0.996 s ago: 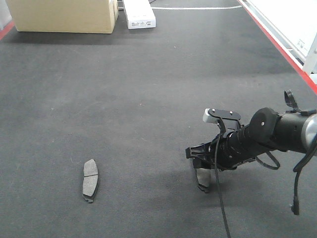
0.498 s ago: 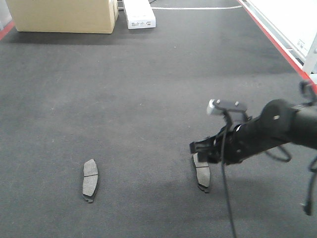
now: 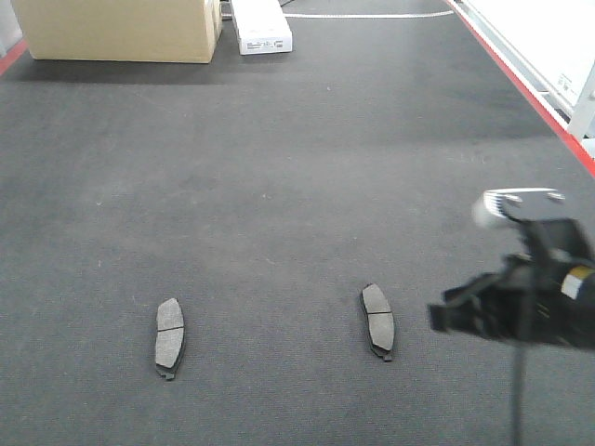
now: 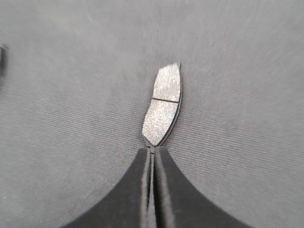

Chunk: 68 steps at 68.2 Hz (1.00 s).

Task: Move and align brake pads A on conveyor
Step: 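Open the right gripper to release the pad and lift away, then back the base away from the conveyor with both grippers empty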

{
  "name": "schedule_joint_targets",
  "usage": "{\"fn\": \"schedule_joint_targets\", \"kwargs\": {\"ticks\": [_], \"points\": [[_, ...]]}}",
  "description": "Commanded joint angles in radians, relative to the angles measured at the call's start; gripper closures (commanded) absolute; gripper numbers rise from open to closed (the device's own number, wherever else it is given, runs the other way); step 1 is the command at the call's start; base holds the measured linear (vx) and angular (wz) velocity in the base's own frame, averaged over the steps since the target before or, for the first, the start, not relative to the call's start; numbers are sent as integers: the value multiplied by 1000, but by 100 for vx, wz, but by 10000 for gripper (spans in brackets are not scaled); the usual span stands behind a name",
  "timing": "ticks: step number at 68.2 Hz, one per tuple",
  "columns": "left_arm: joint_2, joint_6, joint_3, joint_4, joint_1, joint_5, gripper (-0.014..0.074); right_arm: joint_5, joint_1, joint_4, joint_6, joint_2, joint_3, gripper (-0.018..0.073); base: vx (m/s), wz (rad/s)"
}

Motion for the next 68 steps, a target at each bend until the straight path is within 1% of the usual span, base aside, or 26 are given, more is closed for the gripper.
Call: {"fn": "schedule_joint_targets", "kwargs": {"ticks": [1, 14, 25, 36, 48, 68], "points": [[9, -11, -25, -11, -4, -67, 603, -64, -4, -19, -18, -130, 21, 568, 0, 0], [9, -11, -25, -11, -4, -67, 603, -67, -4, -82, -18, -363, 111, 566, 0, 0], [9, -11, -25, -11, -4, -67, 603, -112, -4, -125, -18, -560, 212, 565, 0, 0], [9, -11, -25, -12, -4, -67, 603, -171, -4, -127, -18, -699, 282, 565, 0, 0], [9, -11, -25, -12, -4, -67, 603, -176, -4, -125, -18, -759, 293, 565, 0, 0], [9, -11, -25, -12, -4, -67, 603, -174, -4, -119, -14, -760, 293, 565, 0, 0]]}}
